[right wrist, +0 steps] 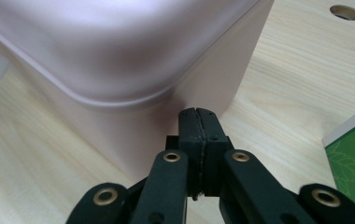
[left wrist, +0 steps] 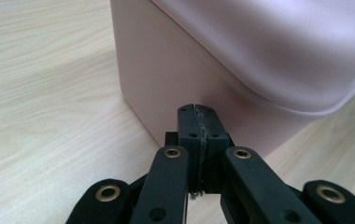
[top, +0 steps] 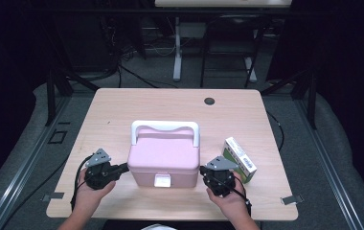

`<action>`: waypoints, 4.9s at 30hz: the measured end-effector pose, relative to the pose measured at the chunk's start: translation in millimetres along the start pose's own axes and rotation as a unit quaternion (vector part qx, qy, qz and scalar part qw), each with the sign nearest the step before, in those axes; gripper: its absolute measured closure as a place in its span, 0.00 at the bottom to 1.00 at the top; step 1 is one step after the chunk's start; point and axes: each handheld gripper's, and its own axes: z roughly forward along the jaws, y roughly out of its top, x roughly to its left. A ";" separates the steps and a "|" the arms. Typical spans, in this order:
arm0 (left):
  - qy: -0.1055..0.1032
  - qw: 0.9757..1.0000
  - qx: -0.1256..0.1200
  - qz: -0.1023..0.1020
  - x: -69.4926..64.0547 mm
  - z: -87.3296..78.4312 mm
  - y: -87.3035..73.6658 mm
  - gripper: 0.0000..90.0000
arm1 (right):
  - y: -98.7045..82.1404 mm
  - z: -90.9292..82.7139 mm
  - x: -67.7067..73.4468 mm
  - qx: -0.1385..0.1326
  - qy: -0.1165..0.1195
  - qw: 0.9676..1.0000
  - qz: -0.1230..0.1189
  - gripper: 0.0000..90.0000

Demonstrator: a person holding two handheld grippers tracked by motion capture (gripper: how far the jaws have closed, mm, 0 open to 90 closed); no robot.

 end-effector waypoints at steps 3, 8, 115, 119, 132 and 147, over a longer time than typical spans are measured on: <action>-0.001 1.000 -0.001 -0.001 -2.8 -1.7 -1.9 1.00 | -3.0 -4.6 3.2 0.001 0.002 1.000 -0.004 1.00; -0.005 1.000 0.001 -0.001 -5.9 -4.8 -4.4 1.00 | -5.5 -7.9 4.4 0.001 0.002 1.000 -0.005 1.00; -0.031 0.999 -0.029 -0.006 -2.2 -21.9 94.2 0.82 | 99.9 -25.9 -27.1 -0.027 0.091 0.995 0.031 0.82; -0.033 0.999 -0.031 -0.005 -1.7 -22.7 94.6 0.82 | 100.4 -26.7 -27.1 -0.032 0.090 0.995 0.030 0.82; -0.030 0.999 -0.042 -0.006 -1.6 -50.1 91.1 0.72 | 103.3 -29.4 -29.4 -0.043 0.091 0.994 0.037 0.82; -0.026 1.000 -0.007 -0.003 -5.0 -73.5 50.5 1.00 | 107.1 -31.4 -31.1 -0.056 0.093 0.993 0.049 0.82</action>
